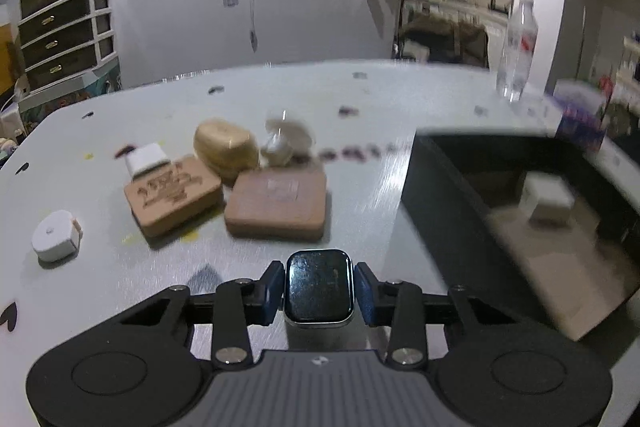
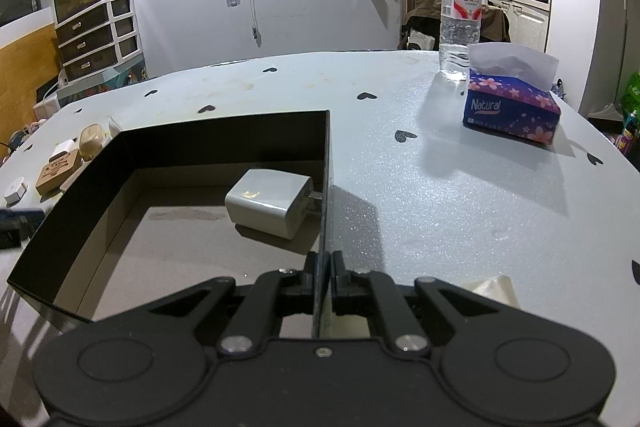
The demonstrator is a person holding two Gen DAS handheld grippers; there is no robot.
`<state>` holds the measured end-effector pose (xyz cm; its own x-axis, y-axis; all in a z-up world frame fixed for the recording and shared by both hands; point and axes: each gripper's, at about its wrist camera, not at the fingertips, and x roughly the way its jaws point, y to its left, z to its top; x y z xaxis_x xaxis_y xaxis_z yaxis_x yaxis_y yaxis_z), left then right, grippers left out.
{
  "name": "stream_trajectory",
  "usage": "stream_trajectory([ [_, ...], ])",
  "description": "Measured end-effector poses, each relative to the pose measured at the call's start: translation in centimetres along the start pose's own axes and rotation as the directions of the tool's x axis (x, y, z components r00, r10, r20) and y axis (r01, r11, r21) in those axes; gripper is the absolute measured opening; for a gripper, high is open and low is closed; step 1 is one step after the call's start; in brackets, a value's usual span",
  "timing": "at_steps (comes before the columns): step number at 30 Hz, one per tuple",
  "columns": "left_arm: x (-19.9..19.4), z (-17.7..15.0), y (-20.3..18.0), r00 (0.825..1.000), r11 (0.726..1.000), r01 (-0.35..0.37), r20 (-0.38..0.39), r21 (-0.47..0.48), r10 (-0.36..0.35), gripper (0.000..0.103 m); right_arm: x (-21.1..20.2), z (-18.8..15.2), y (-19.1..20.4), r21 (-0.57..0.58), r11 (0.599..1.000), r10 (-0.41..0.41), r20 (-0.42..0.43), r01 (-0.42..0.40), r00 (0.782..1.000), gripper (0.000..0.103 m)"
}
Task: Organize rigid objects
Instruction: 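Carry the smartwatch into the black box beside the charger and release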
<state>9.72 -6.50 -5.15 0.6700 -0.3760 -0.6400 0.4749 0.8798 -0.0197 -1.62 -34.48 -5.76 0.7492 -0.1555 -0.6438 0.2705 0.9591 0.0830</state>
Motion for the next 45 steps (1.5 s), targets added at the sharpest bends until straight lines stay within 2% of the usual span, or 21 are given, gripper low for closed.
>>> stream_trajectory([
  [6, -2.5, 3.3, -3.0, 0.988, 0.992, 0.119, 0.101, -0.038, -0.114, 0.039, 0.0, 0.0, 0.1, 0.001, 1.000, 0.000, 0.001, 0.000, 1.000, 0.006],
  [9, -2.2, 4.7, -5.5, 0.979, 0.983, 0.181, 0.098, -0.033, -0.177, 0.040, 0.0, 0.0, 0.1, -0.002, 1.000, -0.001, 0.001, 0.001, 1.000, 0.006],
  [11, -1.2, 5.4, -7.4, 0.978, 0.980, 0.196, 0.074, -0.027, -0.194, 0.040, 0.0, 0.0, 0.0, -0.002, 1.000, -0.001, 0.000, 0.001, 1.000, 0.006],
  [14, 1.2, 6.0, -9.9, 0.982, 0.981, 0.188, 0.002, -0.040, -0.188, 0.040, 0.0, 0.0, 0.0, -0.002, 1.000, -0.002, -0.001, 0.002, 1.000, 0.006],
  [17, 4.1, 6.3, -11.7, 0.979, 0.980, 0.190, -0.070, -0.051, -0.193, 0.040, 0.0, 0.0, 0.0, -0.003, 1.000, -0.002, -0.003, 0.002, 1.000, 0.006],
  [22, 7.7, 6.2, -12.8, 0.976, 0.987, 0.146, -0.154, -0.074, -0.156, 0.040, 0.0, 0.0, 0.1, -0.007, 1.000, -0.001, -0.004, 0.001, 1.000, 0.006],
  [23, 8.3, 6.4, -12.7, 0.971, 0.985, 0.146, -0.177, -0.096, -0.161, 0.040, 0.0, 0.0, 0.1, -0.007, 1.000, -0.002, -0.004, 0.002, 1.000, 0.006],
  [24, 8.3, 6.5, -12.4, 0.969, 0.982, 0.154, -0.179, -0.109, -0.172, 0.040, 0.0, 0.0, 0.0, -0.007, 1.000, -0.001, -0.004, 0.001, 1.000, 0.006],
  [27, 8.6, 7.1, -13.1, 0.975, 0.988, 0.129, -0.173, -0.080, -0.141, 0.040, 0.0, 0.0, 0.1, -0.007, 1.000, -0.001, -0.005, 0.001, 1.000, 0.006],
  [29, 9.4, 7.3, -13.6, 0.968, 0.987, 0.139, -0.198, -0.083, -0.153, 0.040, 0.0, 0.0, 0.2, -0.007, 1.000, -0.001, -0.005, 0.001, 1.000, 0.006],
  [32, 10.0, 7.1, -14.0, 0.968, 0.989, 0.126, -0.211, -0.071, -0.138, 0.040, 0.0, 0.0, 0.1, -0.007, 1.000, 0.000, -0.005, 0.000, 1.000, 0.006],
  [40, 10.1, 7.0, -13.6, 0.955, 0.983, 0.144, -0.244, -0.117, -0.169, 0.040, 0.0, 0.0, 0.0, -0.010, 1.000, 0.007, -0.010, -0.007, 1.000, 0.006],
  [45, 9.8, 7.1, -12.7, 0.951, 0.976, 0.140, -0.254, -0.165, -0.179, 0.052, 0.1, 0.1, 0.0, -0.010, 1.000, 0.007, -0.011, -0.007, 1.000, 0.006],
])
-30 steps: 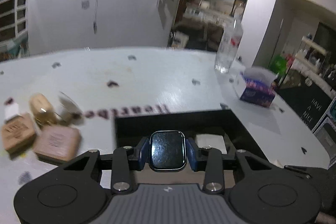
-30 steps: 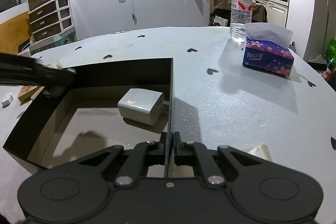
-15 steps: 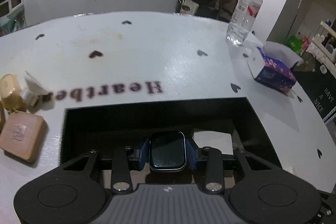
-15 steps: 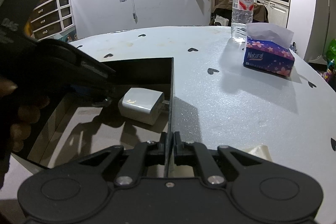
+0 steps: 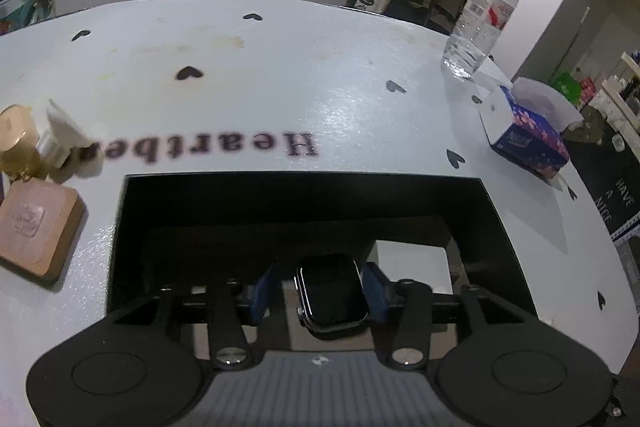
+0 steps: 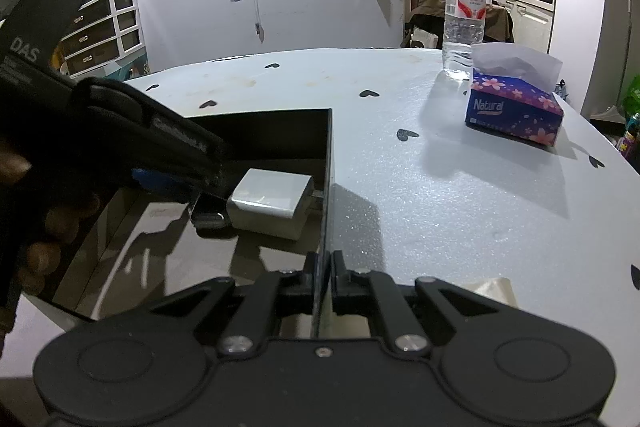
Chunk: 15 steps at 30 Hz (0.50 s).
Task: Organize rigid objects
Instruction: 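Carry the smartwatch into the black box beside the charger and release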
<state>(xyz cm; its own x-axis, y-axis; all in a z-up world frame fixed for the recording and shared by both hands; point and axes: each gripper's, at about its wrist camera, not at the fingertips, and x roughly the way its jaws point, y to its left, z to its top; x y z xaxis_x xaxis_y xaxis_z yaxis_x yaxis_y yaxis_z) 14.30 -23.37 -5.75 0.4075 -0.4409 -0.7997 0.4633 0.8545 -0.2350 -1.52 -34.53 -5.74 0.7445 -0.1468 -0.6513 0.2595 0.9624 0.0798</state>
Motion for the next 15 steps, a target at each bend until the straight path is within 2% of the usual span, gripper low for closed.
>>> stream_trajectory([
  [6, -1.1, -0.5, 0.1, 1.000, 1.000, 0.015, 0.017, 0.008, -0.015, 0.056, 0.0, 0.0, 0.0, 0.000, 1.000, 0.000, 0.000, 0.000, 1.000, 0.006],
  [15, -3.6, -1.8, -1.2, 0.997, 0.996, 0.042, 0.059, 0.073, -0.047, 0.076, 0.0, 0.0, 0.0, 0.000, 1.000, -0.001, 0.000, 0.001, 1.000, 0.006],
])
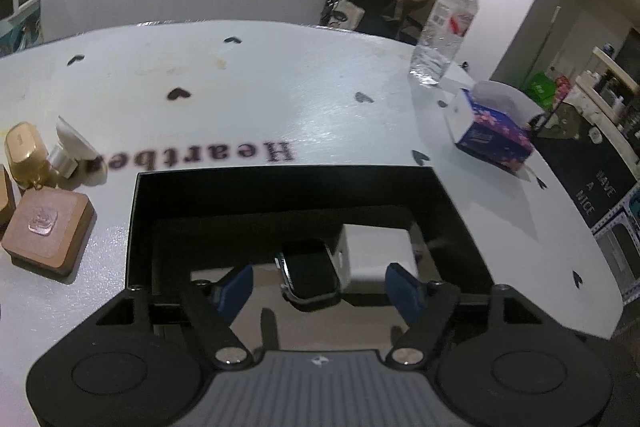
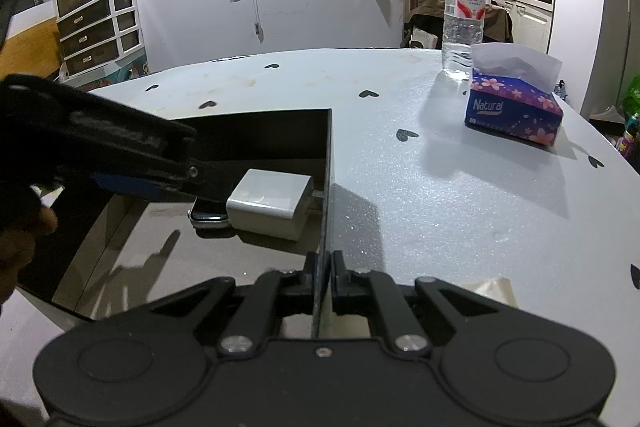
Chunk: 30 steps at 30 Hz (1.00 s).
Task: Organize rigid objects
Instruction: 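Carry the smartwatch into the black box beside the charger and release, then move the left tool back to the pink-brown soap bar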
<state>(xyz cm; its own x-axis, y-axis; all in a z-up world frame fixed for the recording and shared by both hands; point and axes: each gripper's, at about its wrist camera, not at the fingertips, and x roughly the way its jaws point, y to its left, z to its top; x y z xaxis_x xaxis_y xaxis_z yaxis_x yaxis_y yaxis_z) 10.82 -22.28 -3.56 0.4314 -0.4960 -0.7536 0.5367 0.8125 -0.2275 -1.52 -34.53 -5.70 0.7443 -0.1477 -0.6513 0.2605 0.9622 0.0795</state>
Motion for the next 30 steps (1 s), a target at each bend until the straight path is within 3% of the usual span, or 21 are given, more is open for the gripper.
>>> stream_trajectory([
  [6, -2.1, -0.7, -0.7, 0.999, 0.999, -0.001, 0.052, 0.034, -0.001, 0.093, 0.0, 0.0, 0.0, 0.000, 1.000, 0.000, 0.000, 0.000, 1.000, 0.006],
  [15, -4.7, -2.0, -0.7, 0.993, 0.996, -0.029, 0.114, 0.083, 0.019, 0.103, 0.0, 0.0, -0.1, 0.003, 1.000, 0.001, 0.001, -0.001, 1.000, 0.006],
  [30, -9.0, -4.8, 2.0, 0.968, 0.986, -0.118, 0.235, 0.121, 0.087, 0.103, 0.0, 0.0, -0.1, 0.006, 1.000, 0.000, 0.003, 0.000, 1.000, 0.006],
])
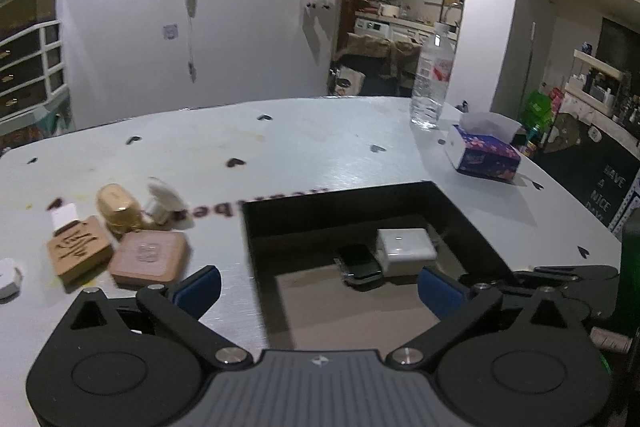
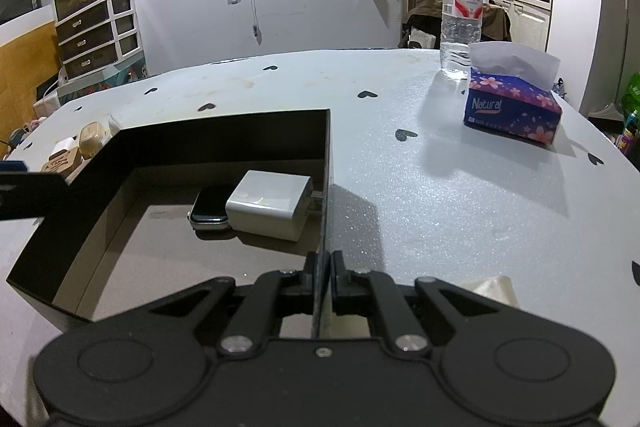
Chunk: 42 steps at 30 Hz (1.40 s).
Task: Organize rigid objects
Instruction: 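Move the left tool back to the pink-brown soap bar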
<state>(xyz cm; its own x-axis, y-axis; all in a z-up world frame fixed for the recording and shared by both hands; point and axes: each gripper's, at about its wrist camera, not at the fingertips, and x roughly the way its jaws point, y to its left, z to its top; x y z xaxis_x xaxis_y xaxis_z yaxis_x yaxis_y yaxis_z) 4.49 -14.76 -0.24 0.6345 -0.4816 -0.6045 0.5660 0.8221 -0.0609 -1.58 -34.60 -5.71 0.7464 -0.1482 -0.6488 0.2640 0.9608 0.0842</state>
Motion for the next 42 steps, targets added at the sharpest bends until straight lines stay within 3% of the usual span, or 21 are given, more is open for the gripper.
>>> stream_trajectory([
  [13, -2.1, -1.9, 7.9, 0.987, 0.985, -0.152, 0.042, -0.083, 0.156, 0.103, 0.0, 0.0, 0.0, 0.000, 1.000, 0.000, 0.000, 0.000, 1.000, 0.006],
  [18, -1.3, -2.9, 10.8, 0.983, 0.977, -0.174, 0.039, -0.120, 0.180, 0.103, 0.0, 0.0, -0.1, -0.001, 1.000, 0.000, 0.001, 0.000, 1.000, 0.006],
  [32, 7.1, -2.3, 13.6, 0.989, 0.983, -0.144, -0.036, -0.116, 0.141, 0.102, 0.4, 0.0, 0.3, -0.007, 1.000, -0.010, -0.005, 0.010, 1.000, 0.006],
  [37, 9.6, -1.2, 13.2, 0.983, 0.982, -0.182, -0.030, -0.056, 0.181, 0.101, 0.5, 0.0, 0.3, -0.008, 1.000, -0.009, -0.006, 0.009, 1.000, 0.006],
  [42, 11.8, -0.6, 13.4, 0.980, 0.980, -0.196, -0.033, -0.045, 0.195, 0.092, 0.5, 0.0, 0.3, -0.007, 1.000, -0.009, -0.006, 0.009, 1.000, 0.006],
])
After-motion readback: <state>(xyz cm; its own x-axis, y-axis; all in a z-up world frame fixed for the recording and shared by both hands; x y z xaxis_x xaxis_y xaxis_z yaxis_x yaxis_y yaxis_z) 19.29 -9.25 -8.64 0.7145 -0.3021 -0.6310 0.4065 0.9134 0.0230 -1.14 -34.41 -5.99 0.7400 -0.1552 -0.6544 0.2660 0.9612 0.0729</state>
